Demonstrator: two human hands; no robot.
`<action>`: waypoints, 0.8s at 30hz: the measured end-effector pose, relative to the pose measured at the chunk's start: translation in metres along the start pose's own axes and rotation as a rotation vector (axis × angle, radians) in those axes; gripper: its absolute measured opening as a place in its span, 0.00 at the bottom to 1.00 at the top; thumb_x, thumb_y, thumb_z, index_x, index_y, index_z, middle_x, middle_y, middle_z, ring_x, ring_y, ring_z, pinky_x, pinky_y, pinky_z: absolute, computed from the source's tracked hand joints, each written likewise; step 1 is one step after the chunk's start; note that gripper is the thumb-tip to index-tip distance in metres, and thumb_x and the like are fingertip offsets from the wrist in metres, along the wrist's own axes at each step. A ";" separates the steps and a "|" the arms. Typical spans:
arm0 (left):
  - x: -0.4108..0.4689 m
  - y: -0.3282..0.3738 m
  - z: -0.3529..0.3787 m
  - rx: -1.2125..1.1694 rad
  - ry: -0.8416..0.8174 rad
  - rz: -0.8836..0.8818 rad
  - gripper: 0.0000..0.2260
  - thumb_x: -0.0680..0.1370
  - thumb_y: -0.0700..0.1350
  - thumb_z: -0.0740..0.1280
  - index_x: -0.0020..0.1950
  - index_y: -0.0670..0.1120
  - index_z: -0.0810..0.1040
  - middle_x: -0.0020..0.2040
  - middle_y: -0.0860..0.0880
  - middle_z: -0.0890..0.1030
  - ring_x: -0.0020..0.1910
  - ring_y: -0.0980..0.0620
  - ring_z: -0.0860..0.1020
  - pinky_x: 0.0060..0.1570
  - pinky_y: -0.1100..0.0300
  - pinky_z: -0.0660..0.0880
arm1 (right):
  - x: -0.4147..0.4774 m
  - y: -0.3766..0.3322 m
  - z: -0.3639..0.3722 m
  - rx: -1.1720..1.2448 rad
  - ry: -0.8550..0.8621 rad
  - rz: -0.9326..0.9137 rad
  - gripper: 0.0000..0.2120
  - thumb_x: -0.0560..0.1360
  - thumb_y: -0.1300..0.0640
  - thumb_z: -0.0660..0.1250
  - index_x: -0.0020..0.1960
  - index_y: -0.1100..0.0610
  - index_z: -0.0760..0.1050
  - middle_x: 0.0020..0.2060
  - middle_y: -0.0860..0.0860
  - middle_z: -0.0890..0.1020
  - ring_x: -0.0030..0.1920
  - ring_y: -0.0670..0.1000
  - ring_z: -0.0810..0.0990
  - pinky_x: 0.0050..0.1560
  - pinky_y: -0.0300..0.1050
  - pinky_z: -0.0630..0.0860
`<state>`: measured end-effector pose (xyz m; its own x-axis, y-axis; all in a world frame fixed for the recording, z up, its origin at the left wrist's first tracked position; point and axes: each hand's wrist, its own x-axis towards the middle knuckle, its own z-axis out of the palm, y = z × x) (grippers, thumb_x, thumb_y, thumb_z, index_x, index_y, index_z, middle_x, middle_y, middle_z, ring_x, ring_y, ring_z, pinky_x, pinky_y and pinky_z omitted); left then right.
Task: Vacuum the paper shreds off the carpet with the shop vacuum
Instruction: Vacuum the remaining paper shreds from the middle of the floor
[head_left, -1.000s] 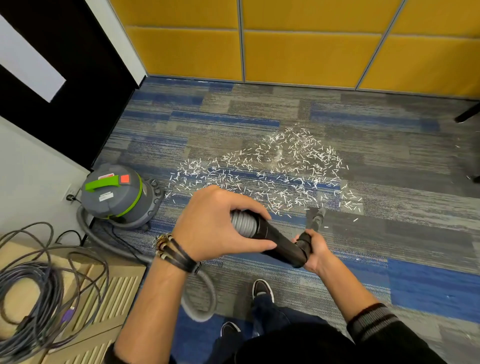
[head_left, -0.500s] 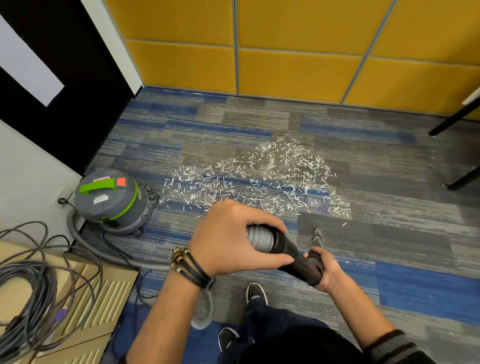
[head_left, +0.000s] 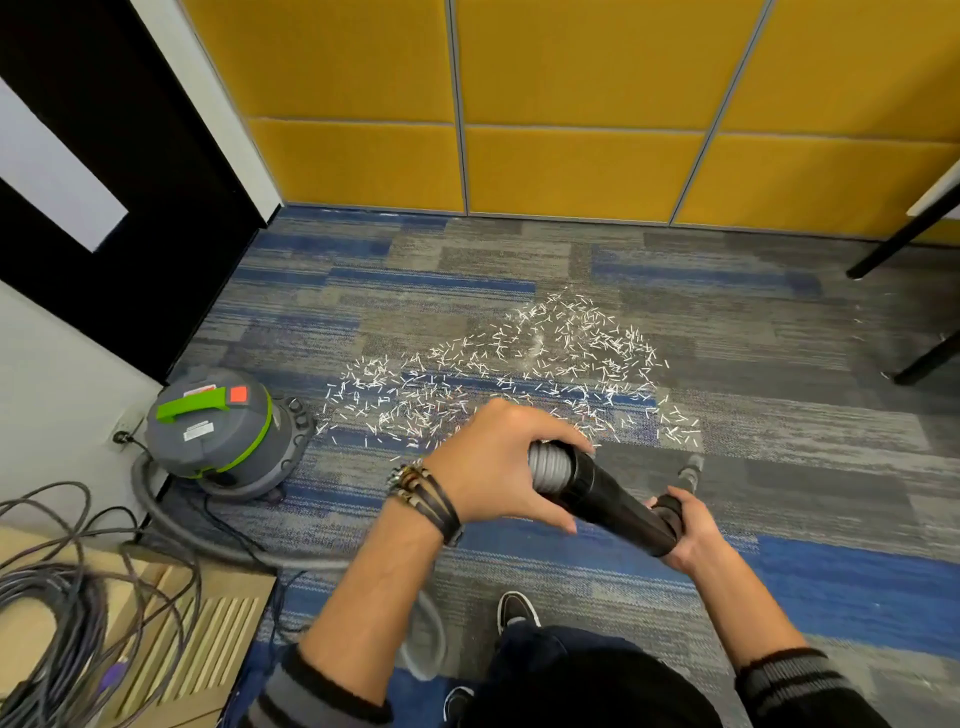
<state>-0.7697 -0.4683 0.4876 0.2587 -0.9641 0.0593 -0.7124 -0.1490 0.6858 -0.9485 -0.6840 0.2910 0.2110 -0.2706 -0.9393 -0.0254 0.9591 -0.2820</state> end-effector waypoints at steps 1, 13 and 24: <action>0.007 -0.008 0.007 0.000 -0.023 -0.022 0.29 0.61 0.54 0.87 0.60 0.50 0.86 0.54 0.54 0.87 0.50 0.66 0.78 0.58 0.73 0.72 | 0.006 -0.003 0.000 0.010 0.008 0.011 0.11 0.81 0.51 0.59 0.43 0.55 0.65 0.23 0.53 0.74 0.23 0.51 0.75 0.30 0.45 0.80; 0.063 -0.034 0.006 0.018 -0.050 -0.004 0.25 0.68 0.58 0.83 0.62 0.53 0.84 0.53 0.56 0.87 0.51 0.59 0.83 0.59 0.61 0.77 | 0.032 -0.049 0.032 0.022 0.051 -0.038 0.11 0.81 0.51 0.61 0.44 0.56 0.65 0.24 0.52 0.74 0.21 0.51 0.75 0.27 0.47 0.80; 0.051 -0.073 -0.021 -0.055 0.102 -0.060 0.21 0.68 0.57 0.83 0.58 0.53 0.87 0.52 0.59 0.87 0.51 0.63 0.84 0.59 0.59 0.80 | 0.058 -0.030 0.093 -0.138 0.007 0.029 0.11 0.81 0.49 0.61 0.47 0.57 0.66 0.25 0.54 0.76 0.24 0.51 0.76 0.31 0.45 0.80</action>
<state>-0.6908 -0.5018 0.4551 0.3671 -0.9260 0.0883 -0.6571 -0.1909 0.7292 -0.8449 -0.7202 0.2634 0.2018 -0.2434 -0.9487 -0.1656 0.9462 -0.2780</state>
